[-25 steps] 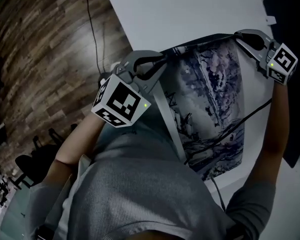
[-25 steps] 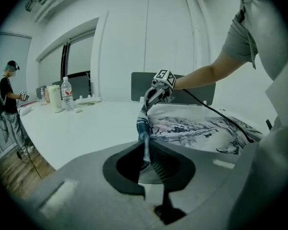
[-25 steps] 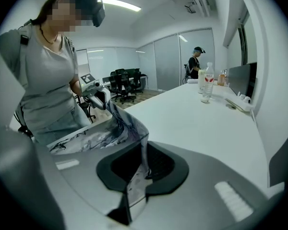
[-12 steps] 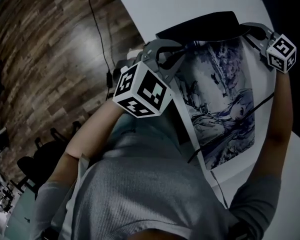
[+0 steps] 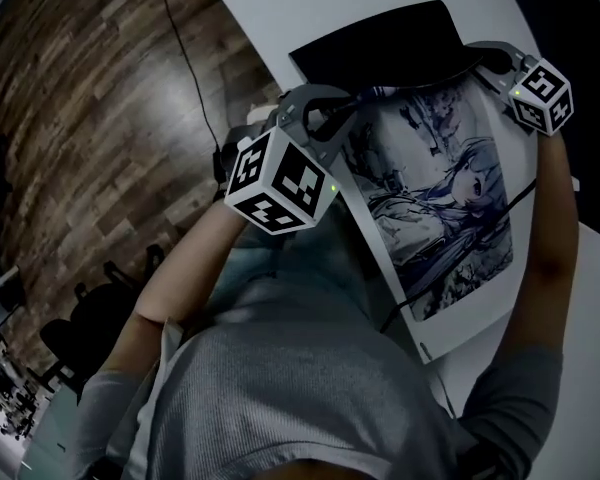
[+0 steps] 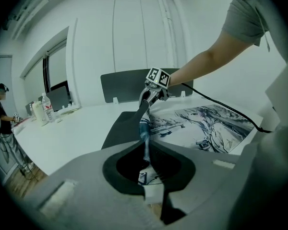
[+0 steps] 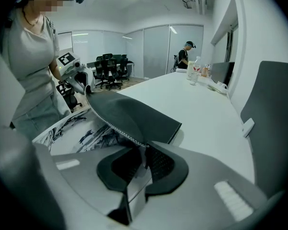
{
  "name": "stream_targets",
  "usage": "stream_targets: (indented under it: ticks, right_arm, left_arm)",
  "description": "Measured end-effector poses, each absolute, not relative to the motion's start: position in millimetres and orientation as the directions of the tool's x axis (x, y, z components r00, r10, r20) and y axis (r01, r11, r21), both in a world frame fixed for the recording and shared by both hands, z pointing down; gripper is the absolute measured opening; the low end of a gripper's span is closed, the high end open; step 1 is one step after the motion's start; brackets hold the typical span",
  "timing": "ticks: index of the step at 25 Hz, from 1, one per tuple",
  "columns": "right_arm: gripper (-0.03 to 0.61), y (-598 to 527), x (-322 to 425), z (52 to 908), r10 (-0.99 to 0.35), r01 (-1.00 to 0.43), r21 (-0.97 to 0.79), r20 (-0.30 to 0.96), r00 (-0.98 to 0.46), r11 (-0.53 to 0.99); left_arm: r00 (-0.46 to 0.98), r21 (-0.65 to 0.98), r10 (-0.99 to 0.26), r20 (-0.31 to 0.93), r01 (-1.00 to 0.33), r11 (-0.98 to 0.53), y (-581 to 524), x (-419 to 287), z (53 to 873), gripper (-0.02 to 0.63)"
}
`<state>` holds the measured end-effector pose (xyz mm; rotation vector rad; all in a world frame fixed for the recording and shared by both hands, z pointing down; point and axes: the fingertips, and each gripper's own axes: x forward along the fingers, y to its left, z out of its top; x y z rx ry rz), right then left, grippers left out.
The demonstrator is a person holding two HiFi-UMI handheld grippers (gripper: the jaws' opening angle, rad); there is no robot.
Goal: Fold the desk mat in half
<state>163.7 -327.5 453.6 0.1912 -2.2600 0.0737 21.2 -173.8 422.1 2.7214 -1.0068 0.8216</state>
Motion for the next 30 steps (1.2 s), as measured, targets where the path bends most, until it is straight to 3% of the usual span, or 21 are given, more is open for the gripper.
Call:
stream_targets:
  ticks: [5,15,30]
  right_arm:
    - [0.026,-312,179,463,-0.089,-0.105,0.035,0.811,-0.579,0.994]
    - [0.026,-280,210,465,-0.131,-0.166,0.042,0.811,-0.570,0.985]
    - [0.026,-207,277,464,-0.075,-0.096,0.026,0.831,-0.552,0.995]
  left_arm:
    - [0.636,-0.052,-0.546,0.545,-0.625,-0.779,-157,39,427,0.034]
    - [0.683,-0.042,-0.485,0.546,-0.556,-0.830,-122,69,429,0.034]
    - [0.699,-0.041,-0.423,0.577,-0.492,-0.870,-45,147,431,0.034]
